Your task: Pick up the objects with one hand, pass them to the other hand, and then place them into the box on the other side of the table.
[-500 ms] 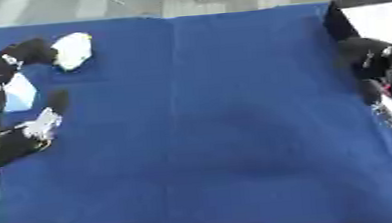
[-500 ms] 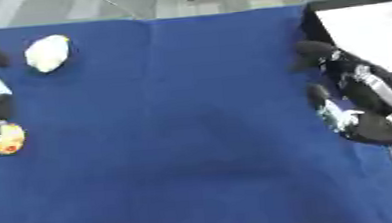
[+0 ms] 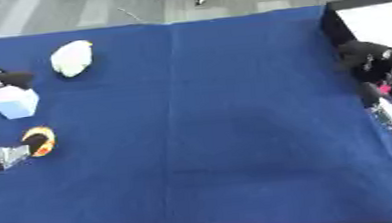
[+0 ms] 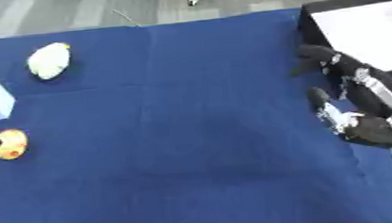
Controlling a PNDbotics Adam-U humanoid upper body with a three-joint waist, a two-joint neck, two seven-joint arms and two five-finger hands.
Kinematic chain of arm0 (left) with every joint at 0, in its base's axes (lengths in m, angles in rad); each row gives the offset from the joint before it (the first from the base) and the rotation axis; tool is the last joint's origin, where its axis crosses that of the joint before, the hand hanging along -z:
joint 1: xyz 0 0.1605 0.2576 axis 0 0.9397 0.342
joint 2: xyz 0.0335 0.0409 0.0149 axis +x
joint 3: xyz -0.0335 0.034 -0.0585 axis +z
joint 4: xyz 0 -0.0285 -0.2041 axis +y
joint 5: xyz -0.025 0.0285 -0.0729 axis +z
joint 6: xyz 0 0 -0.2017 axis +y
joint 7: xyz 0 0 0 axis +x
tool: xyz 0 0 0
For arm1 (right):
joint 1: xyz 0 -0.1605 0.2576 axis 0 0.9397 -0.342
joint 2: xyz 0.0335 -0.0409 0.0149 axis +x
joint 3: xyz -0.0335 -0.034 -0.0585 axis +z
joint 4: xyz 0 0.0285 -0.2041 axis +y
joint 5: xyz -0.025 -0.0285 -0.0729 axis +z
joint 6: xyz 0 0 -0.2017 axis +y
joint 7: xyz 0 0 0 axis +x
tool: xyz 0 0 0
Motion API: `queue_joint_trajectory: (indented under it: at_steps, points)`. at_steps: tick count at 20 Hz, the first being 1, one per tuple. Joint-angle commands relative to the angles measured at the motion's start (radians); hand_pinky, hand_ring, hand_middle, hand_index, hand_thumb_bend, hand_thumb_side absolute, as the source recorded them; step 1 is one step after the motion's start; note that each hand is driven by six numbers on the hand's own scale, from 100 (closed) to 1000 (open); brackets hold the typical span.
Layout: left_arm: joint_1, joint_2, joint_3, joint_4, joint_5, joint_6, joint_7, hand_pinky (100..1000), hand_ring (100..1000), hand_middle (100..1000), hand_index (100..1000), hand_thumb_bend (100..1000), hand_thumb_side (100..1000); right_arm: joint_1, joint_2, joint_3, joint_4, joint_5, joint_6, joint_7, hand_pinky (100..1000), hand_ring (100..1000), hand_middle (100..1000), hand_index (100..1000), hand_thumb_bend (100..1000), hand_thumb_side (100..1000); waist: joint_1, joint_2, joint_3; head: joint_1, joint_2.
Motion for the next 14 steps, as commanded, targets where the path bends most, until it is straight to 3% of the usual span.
queue_joint_trajectory:
  at_steps: [1,14]
  points:
    - [-0.005,0.071,0.003,0.069,-0.046,0.014,-0.027,828,735,673,909,456,598,-0.003,-0.024,-0.006,-0.008,0.003,-0.005,0.002,1000,1000,708,946,100,512,0.001,-0.019,-0.001,-0.002,0.006]
    - [-0.05,0.049,-0.007,0.301,-0.106,0.116,-0.065,802,690,636,868,427,635,-0.002,-0.022,-0.003,-0.005,-0.002,-0.007,0.011,1000,1000,709,948,100,509,-0.002,-0.02,-0.003,0.012,0.006]
